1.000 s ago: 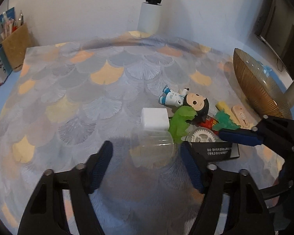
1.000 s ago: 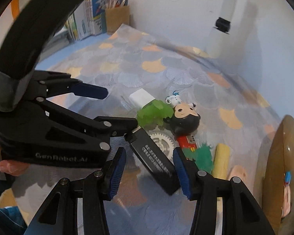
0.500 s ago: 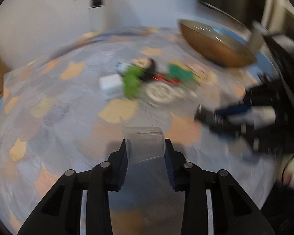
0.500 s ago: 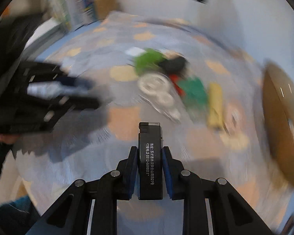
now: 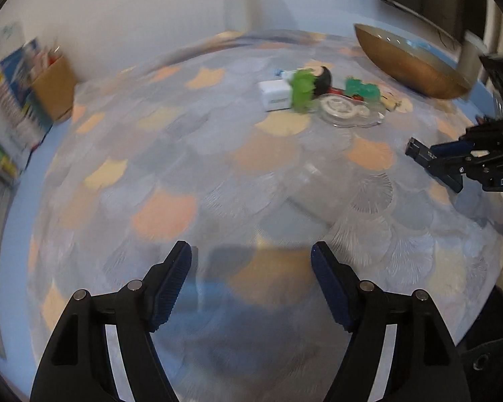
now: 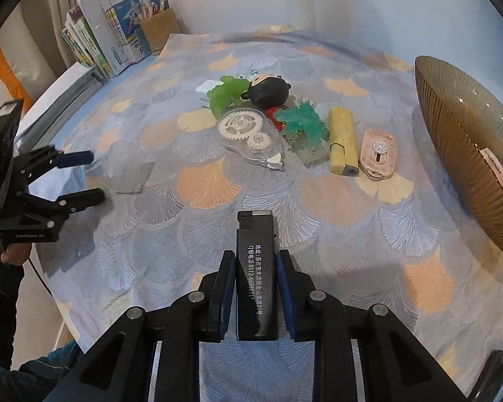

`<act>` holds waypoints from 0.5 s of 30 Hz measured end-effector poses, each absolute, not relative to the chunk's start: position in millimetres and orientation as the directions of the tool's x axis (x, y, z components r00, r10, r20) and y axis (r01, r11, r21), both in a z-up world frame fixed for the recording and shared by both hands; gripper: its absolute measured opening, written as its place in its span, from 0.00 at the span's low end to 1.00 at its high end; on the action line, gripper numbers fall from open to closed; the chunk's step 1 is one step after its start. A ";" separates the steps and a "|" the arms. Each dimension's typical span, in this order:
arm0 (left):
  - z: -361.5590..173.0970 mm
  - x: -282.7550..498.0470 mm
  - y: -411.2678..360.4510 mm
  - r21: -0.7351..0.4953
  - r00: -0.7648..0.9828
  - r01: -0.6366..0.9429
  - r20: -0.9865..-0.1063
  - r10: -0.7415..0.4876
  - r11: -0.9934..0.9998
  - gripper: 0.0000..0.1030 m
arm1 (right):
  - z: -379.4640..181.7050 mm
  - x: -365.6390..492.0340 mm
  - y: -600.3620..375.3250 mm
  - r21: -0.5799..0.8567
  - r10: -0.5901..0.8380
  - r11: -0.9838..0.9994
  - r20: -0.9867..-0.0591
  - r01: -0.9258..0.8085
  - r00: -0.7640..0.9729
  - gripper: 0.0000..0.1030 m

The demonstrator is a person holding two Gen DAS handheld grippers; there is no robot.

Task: Organize rigid objects
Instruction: 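Grasp the clear plastic cup with the left tool while the right grasps the black box, then carry the cup and black box to the bowl and release both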

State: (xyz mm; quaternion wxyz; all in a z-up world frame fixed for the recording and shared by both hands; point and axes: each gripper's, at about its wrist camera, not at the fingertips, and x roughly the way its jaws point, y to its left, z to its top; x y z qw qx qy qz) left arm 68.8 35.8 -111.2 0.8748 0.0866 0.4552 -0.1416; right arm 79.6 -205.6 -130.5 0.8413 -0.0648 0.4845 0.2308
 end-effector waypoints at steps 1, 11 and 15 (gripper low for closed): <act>-109.9 65.3 38.4 0.000 0.543 0.323 -0.819 -0.186 0.946 0.70 | -130.4 78.6 -206.9 0.119 0.329 0.885 -0.844 -0.449 0.424 0.23; -110.2 98.3 -4.0 -0.190 0.510 0.198 -0.818 -0.267 0.962 0.68 | -129.8 67.9 -215.2 0.107 0.332 0.877 -0.840 -0.468 0.430 0.29; -112.5 101.7 -21.2 -0.123 0.521 0.166 -0.831 -0.193 0.978 0.45 | -130.0 66.1 -217.3 0.103 0.333 0.876 -0.836 -0.471 0.436 0.29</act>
